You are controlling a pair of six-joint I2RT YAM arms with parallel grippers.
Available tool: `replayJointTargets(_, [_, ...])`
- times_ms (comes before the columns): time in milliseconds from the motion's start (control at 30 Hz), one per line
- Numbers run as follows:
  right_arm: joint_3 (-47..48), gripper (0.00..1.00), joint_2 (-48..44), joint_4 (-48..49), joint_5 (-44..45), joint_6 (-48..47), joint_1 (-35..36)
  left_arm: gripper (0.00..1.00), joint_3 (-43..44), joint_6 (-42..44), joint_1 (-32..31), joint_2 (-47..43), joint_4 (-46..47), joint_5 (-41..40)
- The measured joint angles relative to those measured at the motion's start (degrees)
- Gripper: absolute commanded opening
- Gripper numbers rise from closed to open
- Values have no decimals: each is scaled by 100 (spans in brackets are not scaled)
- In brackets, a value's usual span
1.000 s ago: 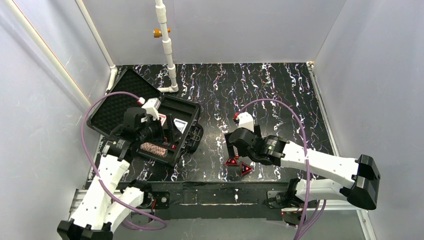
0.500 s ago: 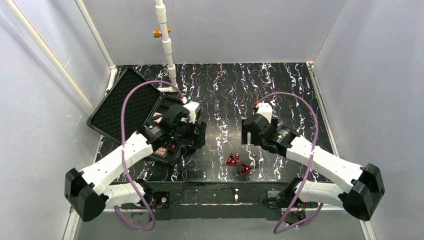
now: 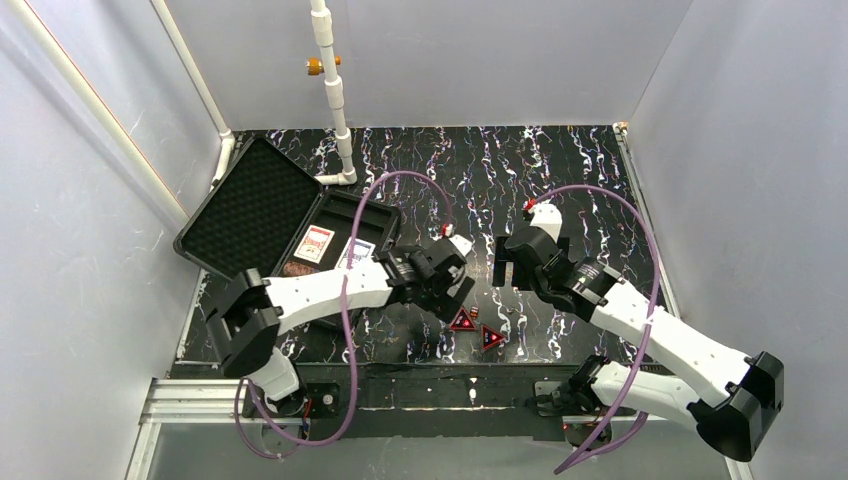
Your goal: Pack up texas hold em set
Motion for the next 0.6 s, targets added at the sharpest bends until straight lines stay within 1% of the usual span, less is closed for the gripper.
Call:
replayJointTargets(200, [0, 98, -170, -20, -87, -15, -26, 97, 125, -184, -343, 678, 35, -365])
replayJointTargets(267, [0, 98, -227, -31, -98, -15, -26, 98, 129, -249, -417, 796, 79, -435])
replayJointTargets(600, [-7, 99, -254, -33, -144, -17, -31, 98, 295, -575, -874, 1268, 295, -601])
